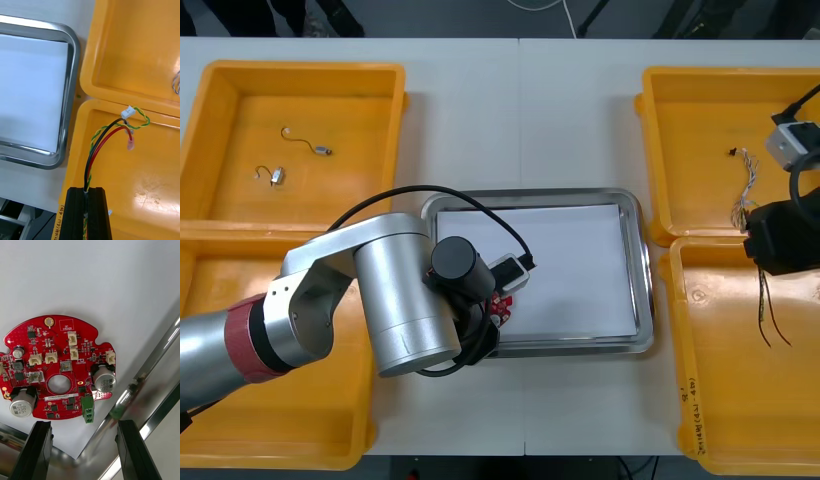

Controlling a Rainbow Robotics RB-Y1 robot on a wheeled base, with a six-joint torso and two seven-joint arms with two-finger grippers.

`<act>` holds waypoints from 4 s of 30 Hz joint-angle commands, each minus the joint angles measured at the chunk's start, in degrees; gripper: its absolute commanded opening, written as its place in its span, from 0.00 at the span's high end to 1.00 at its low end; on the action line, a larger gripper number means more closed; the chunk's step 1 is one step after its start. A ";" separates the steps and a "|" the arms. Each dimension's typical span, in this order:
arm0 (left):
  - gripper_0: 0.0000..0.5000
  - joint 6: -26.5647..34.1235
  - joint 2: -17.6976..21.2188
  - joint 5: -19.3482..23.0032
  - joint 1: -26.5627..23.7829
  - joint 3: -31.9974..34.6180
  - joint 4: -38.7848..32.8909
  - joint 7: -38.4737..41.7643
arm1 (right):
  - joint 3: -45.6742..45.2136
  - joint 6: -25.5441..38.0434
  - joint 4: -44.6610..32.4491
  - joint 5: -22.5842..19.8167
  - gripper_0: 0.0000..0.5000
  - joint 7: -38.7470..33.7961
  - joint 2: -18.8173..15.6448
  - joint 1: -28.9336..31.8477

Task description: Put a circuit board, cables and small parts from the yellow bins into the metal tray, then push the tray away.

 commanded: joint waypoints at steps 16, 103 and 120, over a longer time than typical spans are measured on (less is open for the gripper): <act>0.00 4.29 1.52 6.47 -2.26 10.76 -4.24 5.68 | 6.42 0.25 0.41 -1.48 1.00 0.41 -2.39 -5.66; 0.00 1.92 9.69 4.62 -10.87 52.86 43.04 -37.48 | 48.17 -17.65 15.26 27.26 1.00 49.46 13.87 -11.55; 0.00 -0.19 9.52 4.62 -12.98 53.03 50.16 -38.71 | 50.28 -20.46 17.02 28.06 0.97 48.40 12.82 -9.79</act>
